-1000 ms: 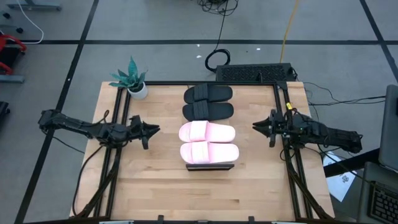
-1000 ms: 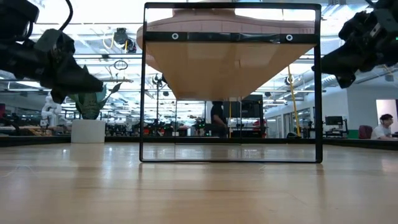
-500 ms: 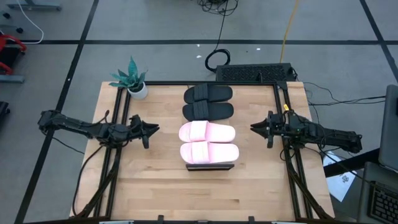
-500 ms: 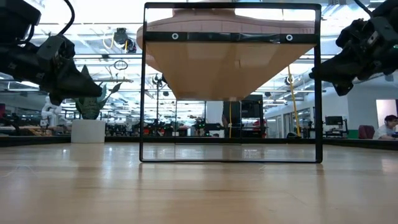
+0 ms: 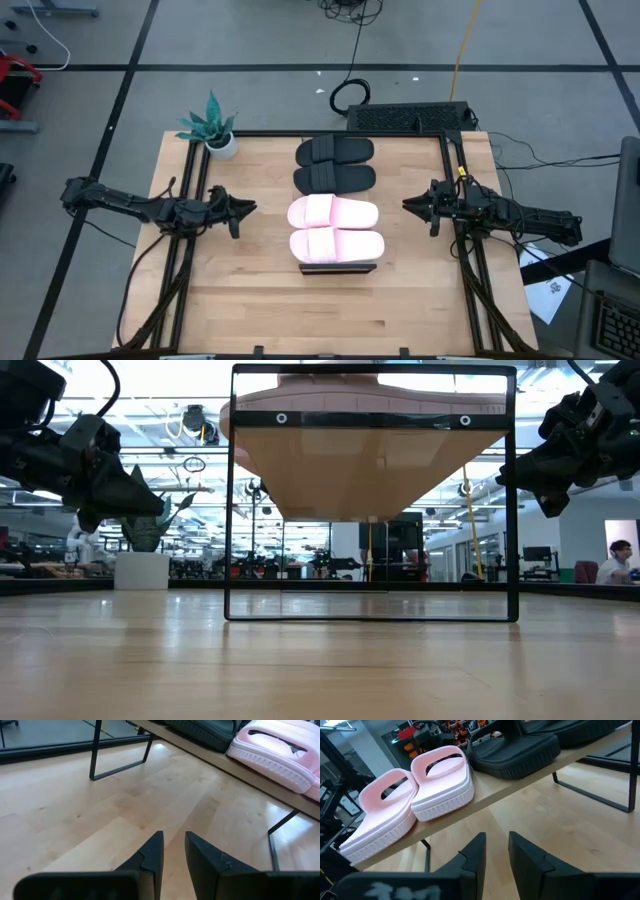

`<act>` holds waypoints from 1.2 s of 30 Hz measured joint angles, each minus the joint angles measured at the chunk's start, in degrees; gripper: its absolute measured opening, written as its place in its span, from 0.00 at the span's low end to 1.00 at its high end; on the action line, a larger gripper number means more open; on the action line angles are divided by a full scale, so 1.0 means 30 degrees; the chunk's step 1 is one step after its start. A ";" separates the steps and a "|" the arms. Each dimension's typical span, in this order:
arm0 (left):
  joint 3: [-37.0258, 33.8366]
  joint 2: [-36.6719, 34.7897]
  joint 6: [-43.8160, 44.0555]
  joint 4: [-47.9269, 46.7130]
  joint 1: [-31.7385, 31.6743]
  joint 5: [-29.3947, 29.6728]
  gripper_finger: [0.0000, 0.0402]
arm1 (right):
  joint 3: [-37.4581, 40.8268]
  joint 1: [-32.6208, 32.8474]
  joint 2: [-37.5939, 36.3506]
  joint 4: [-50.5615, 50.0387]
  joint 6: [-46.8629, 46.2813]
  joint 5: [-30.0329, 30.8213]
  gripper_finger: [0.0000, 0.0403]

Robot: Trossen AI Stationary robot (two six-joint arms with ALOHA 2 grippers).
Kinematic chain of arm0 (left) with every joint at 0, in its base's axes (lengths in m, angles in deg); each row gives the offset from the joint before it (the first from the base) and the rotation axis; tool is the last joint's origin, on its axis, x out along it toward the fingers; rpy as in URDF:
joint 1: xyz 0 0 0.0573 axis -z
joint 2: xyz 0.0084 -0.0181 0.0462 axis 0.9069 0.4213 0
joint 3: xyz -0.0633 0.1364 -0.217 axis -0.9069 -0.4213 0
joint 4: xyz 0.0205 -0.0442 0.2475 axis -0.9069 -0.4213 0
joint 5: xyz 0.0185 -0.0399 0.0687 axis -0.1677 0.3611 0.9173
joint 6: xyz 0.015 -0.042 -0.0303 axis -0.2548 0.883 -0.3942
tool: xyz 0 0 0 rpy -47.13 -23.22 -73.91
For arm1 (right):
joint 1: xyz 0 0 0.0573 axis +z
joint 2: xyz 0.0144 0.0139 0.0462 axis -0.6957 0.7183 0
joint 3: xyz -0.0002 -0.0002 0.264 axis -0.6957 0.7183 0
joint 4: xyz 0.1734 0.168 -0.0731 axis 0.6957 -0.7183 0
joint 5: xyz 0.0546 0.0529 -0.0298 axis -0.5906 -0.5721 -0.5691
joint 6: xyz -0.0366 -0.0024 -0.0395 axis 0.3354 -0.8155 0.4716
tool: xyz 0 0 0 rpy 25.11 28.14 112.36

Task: Pick and place slides into the shelf
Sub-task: Return to Home Position

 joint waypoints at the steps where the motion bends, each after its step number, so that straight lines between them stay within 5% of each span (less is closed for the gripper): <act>1: 0.0000 0.0000 -0.0178 0.0000 0.0000 0.0005 0.19 | 0.0000 0.0000 0.0000 -0.0007 -0.0003 0.0000 0.18; 36: 0.0000 0.0000 -0.0697 0.0013 0.0000 0.0036 0.19 | 0.0000 0.0000 0.0001 -0.0007 0.0020 -0.0022 0.18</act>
